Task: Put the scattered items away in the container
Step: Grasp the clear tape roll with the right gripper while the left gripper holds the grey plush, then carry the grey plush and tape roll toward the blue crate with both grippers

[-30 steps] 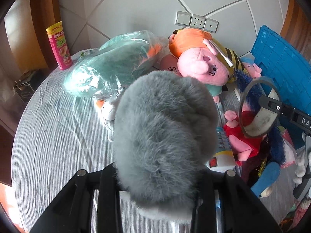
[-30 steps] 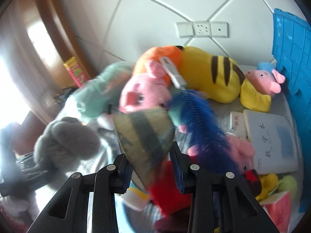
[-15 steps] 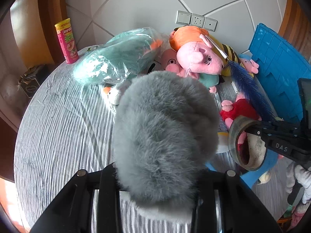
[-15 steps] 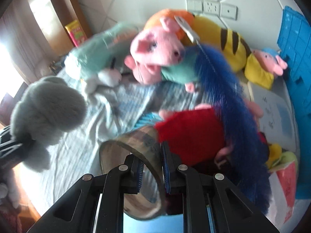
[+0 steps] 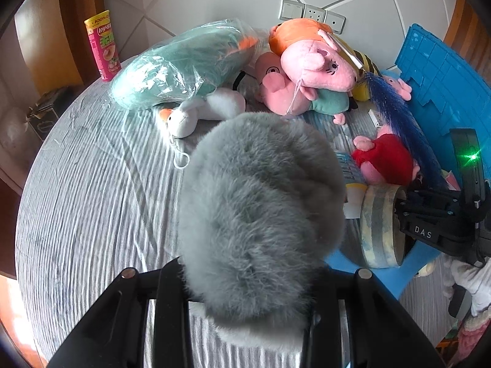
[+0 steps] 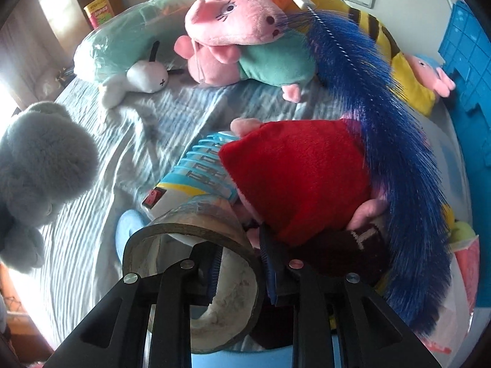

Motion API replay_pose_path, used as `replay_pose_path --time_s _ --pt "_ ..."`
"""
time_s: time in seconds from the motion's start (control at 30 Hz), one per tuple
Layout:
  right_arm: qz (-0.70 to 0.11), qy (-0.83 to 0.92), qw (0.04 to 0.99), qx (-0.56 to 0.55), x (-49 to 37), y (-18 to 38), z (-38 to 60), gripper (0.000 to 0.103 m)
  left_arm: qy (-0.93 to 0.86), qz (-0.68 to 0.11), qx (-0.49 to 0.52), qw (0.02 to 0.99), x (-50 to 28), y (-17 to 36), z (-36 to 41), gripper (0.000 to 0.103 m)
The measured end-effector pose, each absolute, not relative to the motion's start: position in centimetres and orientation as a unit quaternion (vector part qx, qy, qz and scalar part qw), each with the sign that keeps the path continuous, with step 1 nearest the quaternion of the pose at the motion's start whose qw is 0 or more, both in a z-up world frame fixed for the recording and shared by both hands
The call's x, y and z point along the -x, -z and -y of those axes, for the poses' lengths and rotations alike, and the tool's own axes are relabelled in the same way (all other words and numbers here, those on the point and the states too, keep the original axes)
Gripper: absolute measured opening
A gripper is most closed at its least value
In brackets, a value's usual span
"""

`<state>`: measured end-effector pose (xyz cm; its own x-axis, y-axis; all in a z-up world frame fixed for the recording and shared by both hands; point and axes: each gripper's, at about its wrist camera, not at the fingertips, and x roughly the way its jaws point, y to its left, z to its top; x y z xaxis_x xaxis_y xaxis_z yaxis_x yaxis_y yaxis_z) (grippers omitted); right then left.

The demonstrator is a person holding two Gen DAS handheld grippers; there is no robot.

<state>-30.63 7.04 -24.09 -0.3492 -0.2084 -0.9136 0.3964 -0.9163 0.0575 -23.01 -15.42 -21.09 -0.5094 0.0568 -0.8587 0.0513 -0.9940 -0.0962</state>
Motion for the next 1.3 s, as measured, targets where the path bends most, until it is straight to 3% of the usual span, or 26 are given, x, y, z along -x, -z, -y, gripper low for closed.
replay_pose_path --time_s 0.07,0.23,0.73,1.3 --pt "-0.074 0.824 0.198 -0.525 29.9 23.3 -7.1 0.014 -0.867 0.052 0.495 0.002 22.8 21.1 15.3 0.031" --pt "-0.066 0.853 0.222 -0.468 27.8 19.9 -6.7 0.011 -0.874 0.038 0.484 0.007 22.1 19.9 14.7 0.031" --pt "-0.075 0.903 0.191 -0.378 23.5 11.8 -7.1 0.011 -0.901 0.008 0.433 0.032 19.8 14.3 13.1 0.031" --pt "-0.058 0.936 0.101 -0.331 19.0 4.3 -12.2 0.011 -0.921 -0.028 0.364 0.133 18.9 6.8 7.3 0.031"
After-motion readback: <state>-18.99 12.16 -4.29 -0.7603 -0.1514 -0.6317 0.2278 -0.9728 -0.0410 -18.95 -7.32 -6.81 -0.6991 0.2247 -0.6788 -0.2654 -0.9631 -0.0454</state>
